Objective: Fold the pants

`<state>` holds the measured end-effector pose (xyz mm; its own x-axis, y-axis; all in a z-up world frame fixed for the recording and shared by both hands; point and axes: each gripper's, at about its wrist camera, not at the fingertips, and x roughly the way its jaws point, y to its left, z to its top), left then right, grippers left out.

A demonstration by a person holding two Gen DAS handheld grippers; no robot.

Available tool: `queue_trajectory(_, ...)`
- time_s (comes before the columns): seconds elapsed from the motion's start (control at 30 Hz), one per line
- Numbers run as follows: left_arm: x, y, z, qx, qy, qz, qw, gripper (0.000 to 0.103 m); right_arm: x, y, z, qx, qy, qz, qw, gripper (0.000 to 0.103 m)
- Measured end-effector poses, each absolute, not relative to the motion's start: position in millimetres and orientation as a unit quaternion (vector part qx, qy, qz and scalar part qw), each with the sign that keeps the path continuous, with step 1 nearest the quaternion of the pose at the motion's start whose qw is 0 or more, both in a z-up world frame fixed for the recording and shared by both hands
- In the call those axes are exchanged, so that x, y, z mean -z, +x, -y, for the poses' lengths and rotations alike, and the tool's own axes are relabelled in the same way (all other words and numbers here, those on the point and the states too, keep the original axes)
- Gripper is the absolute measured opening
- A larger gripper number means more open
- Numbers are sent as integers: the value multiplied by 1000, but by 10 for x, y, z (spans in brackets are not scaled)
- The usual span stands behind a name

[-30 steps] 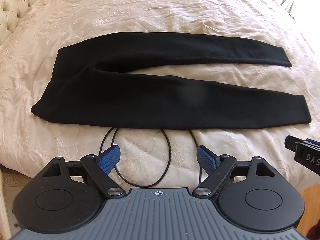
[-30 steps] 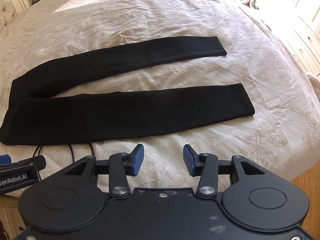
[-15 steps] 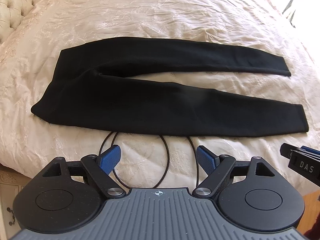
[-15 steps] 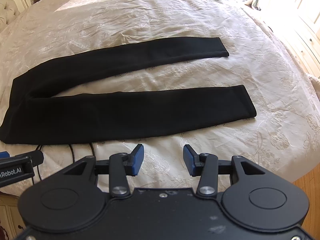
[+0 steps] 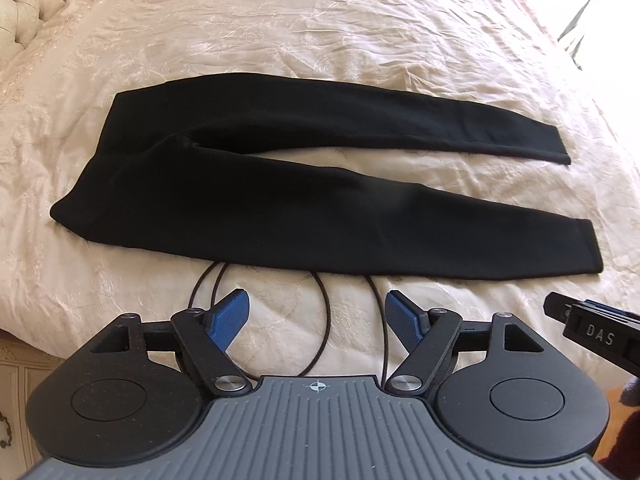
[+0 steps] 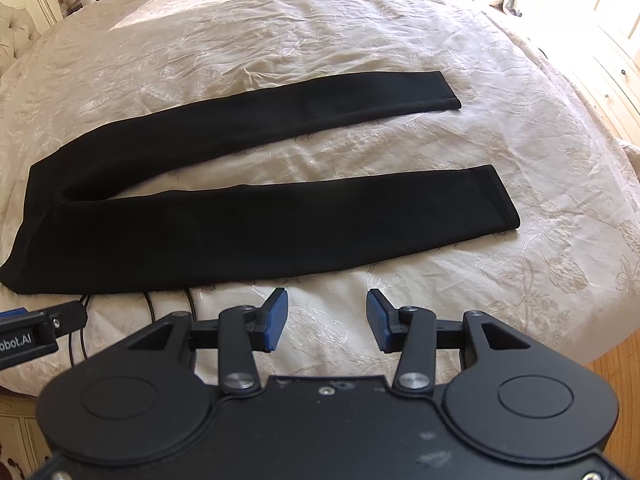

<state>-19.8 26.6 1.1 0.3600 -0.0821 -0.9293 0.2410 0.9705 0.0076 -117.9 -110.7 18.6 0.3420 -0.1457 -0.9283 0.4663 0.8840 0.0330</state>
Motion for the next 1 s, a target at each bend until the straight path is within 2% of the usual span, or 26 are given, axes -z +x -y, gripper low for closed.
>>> queue_trajectory(0.67,238,115,-532,70,68,-627,773,74,93,-844,847,147,172,-576,785,46)
queue_trajectory(1.0,337,526,-484,119,101,-614,774,74,106,-580,995,194,207,-567,773,46)
